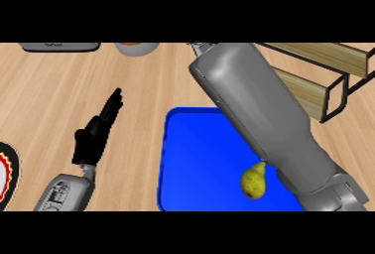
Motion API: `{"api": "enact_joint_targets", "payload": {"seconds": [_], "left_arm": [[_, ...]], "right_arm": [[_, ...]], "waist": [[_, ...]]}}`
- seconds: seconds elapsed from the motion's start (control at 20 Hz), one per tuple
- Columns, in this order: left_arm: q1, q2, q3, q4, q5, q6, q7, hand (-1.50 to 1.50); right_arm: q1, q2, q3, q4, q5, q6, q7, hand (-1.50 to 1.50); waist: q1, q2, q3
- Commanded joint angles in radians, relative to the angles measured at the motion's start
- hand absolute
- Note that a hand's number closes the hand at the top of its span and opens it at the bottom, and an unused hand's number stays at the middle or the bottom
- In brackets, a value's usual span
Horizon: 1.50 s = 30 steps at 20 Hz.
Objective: Pick the cupcake from the tray and place it in the tiered shelf
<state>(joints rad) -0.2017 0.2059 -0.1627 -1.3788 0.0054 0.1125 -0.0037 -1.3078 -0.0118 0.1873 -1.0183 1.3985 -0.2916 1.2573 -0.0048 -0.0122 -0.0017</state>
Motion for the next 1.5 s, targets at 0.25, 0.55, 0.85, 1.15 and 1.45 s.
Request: {"api": "enact_joint_targets", "payload": {"seconds": [0.25, 0.55, 0.85, 1.15, 1.45], "left_arm": [[0.008, -0.018, -0.004, 0.009, -0.019, 0.01, -0.019, 0.0], [0.031, 0.0, 0.005, -0.034, -0.014, -0.012, -0.005, 0.0], [0.036, -0.038, -0.027, -0.055, -0.052, 0.018, 0.0, 0.0], [0.018, -0.056, -0.018, -0.07, -0.048, 0.014, 0.034, 0.0], [0.057, -0.017, 0.006, -0.095, -0.034, -0.041, 0.017, 0.0]], "right_arm": [[-0.053, -0.026, -0.128, -0.01, 0.153, 0.142, 0.18, 1.5], [-0.047, -0.064, -0.193, -0.063, 0.212, 0.188, 0.089, 1.5], [-0.081, -0.113, -0.263, 0.019, 0.251, 0.213, 0.001, 1.5], [-0.018, -0.159, -0.303, 0.057, 0.277, 0.153, -0.075, 1.5], [-0.023, -0.204, -0.301, 0.183, 0.303, 0.062, -0.212, 1.5]], "waist": [[-0.002, 0.007, 0.001], [0.001, 0.006, 0.001], [0.013, 0.011, 0.001], [0.014, 0.013, 0.002], [0.024, 0.016, 0.001]]}}
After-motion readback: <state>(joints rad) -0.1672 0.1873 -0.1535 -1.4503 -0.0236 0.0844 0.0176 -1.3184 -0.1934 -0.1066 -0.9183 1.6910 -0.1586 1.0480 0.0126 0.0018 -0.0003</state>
